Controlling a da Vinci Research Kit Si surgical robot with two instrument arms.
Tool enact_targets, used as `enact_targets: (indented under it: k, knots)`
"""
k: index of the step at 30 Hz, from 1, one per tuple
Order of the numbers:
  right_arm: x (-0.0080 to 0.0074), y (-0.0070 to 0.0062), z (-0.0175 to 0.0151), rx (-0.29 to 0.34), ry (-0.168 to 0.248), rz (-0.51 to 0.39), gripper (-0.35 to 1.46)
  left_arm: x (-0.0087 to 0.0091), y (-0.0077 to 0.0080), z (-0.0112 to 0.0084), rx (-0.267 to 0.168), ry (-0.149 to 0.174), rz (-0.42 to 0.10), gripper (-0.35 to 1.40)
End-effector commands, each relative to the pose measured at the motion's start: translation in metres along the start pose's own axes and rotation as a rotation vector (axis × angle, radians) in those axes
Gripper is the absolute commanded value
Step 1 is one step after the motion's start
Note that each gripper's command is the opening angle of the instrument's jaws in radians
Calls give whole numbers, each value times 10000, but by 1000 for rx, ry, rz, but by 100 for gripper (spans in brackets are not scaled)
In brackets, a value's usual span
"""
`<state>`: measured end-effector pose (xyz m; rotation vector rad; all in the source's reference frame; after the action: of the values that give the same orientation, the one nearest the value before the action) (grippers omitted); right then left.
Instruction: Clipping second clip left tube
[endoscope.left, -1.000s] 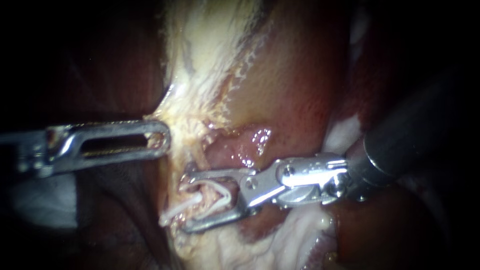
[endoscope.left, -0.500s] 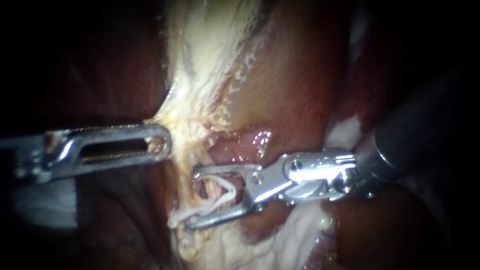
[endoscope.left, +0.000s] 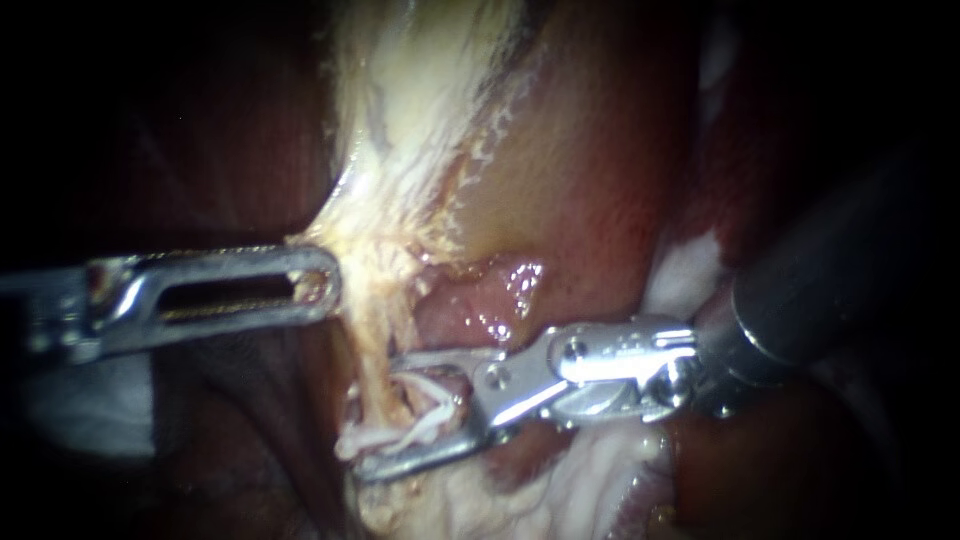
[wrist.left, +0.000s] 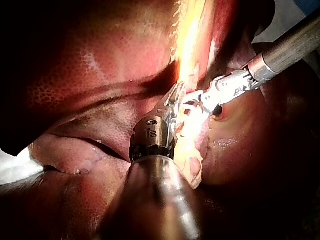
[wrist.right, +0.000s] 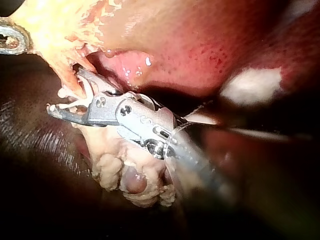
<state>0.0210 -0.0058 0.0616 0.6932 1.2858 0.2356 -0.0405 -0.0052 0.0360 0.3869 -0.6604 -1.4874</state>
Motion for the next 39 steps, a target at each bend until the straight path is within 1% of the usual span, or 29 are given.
enact_targets:
  k: [1, 7, 11, 15, 18, 24, 27, 28, 30, 31, 32, 33, 34, 35, 36, 39]
  knots:
    - [0, -2, 0, 11, 2, 7, 60, 0, 1, 0, 1, 1, 0, -35]
    - [0, -10, -1, 62, 13, 39, 60, -2, 5, 1, 3, 2, 1, -35]
    - [1, -11, 9, 74, 28, 43, 59, -3, 8, 3, 4, 3, 2, -35]
    - [0, -8, 21, 72, 27, 47, 59, -3, 7, 3, 3, 2, 1, -35]
    - [0, -3, 25, 56, 27, 60, 58, -3, 6, 3, 3, 2, 1, -35]
    - [-3, 3, 26, 21, 29, 67, 56, -3, 6, 3, 3, 2, 1, -35]
    - [-4, 4, 25, 9, 17, 68, 53, -3, 6, 4, 3, 2, 1, -35]
    - [-5, 4, 24, 6, 8, 68, 50, -3, 6, 4, 3, 2, 1, -35]
    - [-6, 4, 22, 8, -10, 62, 33, -3, 6, 4, 3, 2, 1, -35]
    - [-7, 3, 20, 3, -20, 38, 12, -3, 6, 4, 3, 2, 1, -35]
    - [-8, 3, 17, -20, -27, 37, -16, -3, 6, 4, 3, 2, 1, -35]
    - [-9, 3, 14, -38, -28, 38, -31, -3, 6, 3, 3, 2, 1, -35]
    - [-8, 4, 11, -57, -32, 39, -35, -3, 5, 3, 3, 2, 1, -35]
    - [-6, 6, 7, -69, -38, 44, -35, -3, 5, 3, 3, 2, 1, -35]
    - [-4, 7, 4, -72, -44, 36, -35, -3, 5, 3, 2, 2, 1, -35]
    - [0, 8, -2, -79, -45, 25, -35, -3, 5, 3, 3, 2, 1, -35]
